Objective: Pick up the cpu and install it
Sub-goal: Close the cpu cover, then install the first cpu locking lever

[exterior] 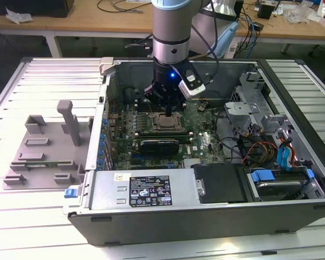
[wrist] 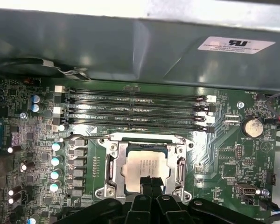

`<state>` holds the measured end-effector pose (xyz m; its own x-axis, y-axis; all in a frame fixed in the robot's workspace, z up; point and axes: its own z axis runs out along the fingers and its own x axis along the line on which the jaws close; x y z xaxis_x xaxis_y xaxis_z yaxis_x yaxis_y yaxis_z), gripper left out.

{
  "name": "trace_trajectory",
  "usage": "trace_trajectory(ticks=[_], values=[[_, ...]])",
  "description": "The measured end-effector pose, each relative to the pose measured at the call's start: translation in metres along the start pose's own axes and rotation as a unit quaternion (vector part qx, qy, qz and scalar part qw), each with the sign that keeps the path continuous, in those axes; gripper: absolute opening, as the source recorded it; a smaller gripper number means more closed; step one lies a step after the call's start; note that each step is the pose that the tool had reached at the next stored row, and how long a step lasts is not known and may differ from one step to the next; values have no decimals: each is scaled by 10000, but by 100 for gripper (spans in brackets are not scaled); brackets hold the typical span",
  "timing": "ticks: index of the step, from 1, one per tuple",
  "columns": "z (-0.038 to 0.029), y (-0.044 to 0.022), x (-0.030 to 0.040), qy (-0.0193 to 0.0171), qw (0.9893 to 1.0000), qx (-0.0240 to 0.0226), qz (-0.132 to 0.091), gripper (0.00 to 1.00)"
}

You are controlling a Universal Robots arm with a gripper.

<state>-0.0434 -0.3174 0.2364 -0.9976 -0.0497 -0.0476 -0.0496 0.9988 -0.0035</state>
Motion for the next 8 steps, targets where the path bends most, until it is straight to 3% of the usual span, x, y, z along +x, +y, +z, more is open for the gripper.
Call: trace_trajectory(ticks=[8], values=[[-13, 0, -1, 0, 10000, 0, 0, 11]])
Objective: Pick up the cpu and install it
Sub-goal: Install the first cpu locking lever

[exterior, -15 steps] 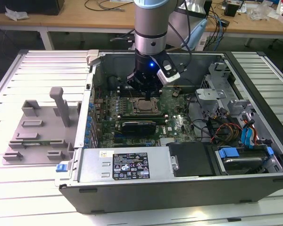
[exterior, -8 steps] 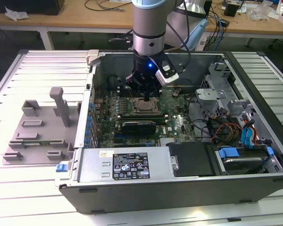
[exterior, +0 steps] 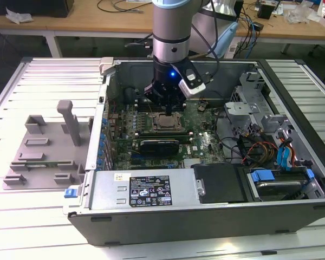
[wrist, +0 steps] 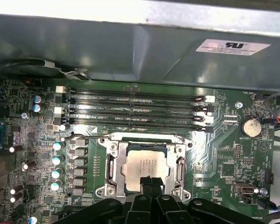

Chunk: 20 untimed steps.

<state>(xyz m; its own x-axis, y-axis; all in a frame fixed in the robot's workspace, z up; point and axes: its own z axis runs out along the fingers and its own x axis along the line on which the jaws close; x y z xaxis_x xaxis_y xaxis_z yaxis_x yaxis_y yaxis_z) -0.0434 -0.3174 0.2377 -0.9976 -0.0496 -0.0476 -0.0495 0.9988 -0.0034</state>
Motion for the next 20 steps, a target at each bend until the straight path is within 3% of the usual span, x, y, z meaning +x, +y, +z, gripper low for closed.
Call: trace_trajectory(ticks=[6, 15, 17, 20], values=[[-4, 0, 0, 0, 10000, 0, 0, 11], [-92, 0, -4, 0, 10000, 0, -1, 11], [-93, 1, 21, 0, 10000, 0, 0, 11], [-98, 8, 156, 0, 10000, 0, -1, 11]])
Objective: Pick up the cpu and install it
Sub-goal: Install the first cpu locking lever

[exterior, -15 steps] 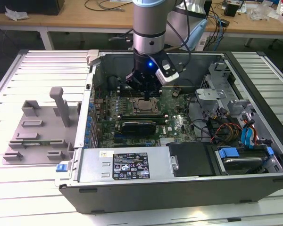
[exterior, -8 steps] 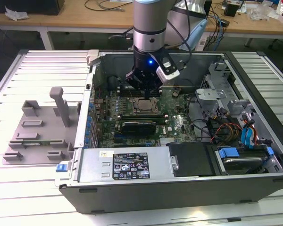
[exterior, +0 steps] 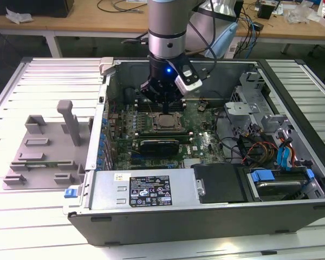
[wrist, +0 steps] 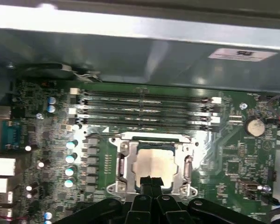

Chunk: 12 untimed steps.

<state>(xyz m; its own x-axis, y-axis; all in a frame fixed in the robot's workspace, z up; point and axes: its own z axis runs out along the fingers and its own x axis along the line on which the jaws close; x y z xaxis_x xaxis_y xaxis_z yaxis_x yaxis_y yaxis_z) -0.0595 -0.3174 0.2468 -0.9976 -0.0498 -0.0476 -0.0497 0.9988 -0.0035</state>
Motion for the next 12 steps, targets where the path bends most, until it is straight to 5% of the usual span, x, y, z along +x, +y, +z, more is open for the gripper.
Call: trace_trajectory(ticks=[2, 8, 12], values=[[-2, 3, 50, 0, 10000, 0, 1, 11], [-98, 2, 46, 0, 10000, 0, 1, 11], [-105, 2, 46, -1, 10000, 0, 1, 11]])
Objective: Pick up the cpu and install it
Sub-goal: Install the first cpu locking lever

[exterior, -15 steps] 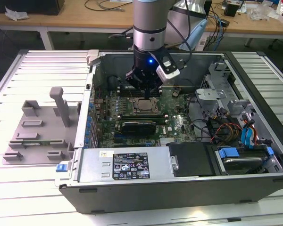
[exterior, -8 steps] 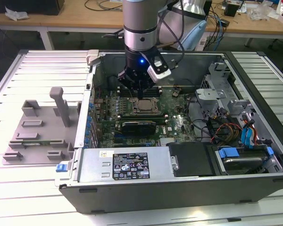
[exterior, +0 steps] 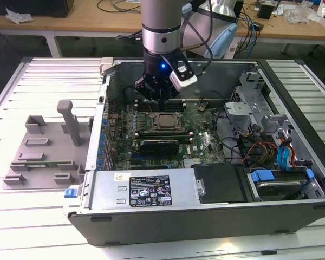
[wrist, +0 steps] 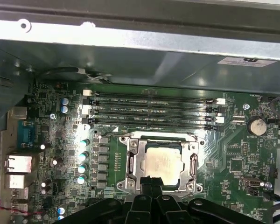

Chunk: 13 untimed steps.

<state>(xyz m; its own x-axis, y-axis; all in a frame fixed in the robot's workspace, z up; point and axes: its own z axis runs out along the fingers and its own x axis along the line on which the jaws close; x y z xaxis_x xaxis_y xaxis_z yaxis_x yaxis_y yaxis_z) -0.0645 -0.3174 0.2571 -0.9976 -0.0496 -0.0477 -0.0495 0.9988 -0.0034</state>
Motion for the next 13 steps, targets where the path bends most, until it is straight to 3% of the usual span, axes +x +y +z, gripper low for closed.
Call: trace_trajectory(ticks=[5, 10, 13], values=[[-3, 1, 37, 1, 10000, 1, 0, 11], [-13, 13, 270, 0, 10000, 0, 0, 11], [-17, 18, 368, 0, 10000, 0, 0, 11]])
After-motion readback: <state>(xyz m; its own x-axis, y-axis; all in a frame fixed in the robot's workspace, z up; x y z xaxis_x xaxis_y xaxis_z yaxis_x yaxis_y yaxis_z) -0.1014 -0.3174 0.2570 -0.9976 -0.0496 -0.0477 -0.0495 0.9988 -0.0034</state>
